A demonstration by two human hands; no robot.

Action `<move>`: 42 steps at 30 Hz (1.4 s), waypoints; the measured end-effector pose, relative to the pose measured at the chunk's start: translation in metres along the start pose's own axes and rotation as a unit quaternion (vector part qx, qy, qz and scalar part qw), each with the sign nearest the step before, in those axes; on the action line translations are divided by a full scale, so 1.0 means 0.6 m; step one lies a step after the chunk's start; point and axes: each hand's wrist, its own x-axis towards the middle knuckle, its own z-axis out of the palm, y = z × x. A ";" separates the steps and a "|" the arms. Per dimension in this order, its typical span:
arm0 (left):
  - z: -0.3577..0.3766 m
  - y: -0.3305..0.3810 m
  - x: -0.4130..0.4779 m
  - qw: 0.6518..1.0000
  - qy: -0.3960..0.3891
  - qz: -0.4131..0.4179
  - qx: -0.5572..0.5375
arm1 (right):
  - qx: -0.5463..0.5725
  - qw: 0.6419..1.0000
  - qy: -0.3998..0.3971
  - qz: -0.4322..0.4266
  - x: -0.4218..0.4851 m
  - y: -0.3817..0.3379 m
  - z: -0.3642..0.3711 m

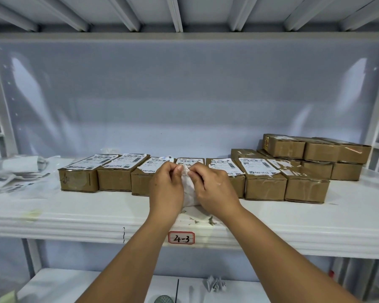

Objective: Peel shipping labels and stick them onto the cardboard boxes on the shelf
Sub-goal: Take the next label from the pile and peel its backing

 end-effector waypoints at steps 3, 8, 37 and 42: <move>-0.001 0.001 0.000 1.000 0.003 -0.018 -0.011 | 0.003 1.000 0.001 -0.003 0.000 -0.003 -0.001; -0.001 0.002 0.000 1.000 0.012 -0.025 -0.008 | -0.003 1.000 0.001 -0.005 0.000 -0.003 -0.002; -0.006 0.015 -0.020 0.989 0.025 0.131 0.069 | 0.134 0.990 0.046 0.004 -0.009 -0.012 -0.019; -0.006 0.015 -0.021 0.983 0.057 0.152 0.083 | 0.122 0.991 0.054 0.028 -0.007 -0.009 -0.016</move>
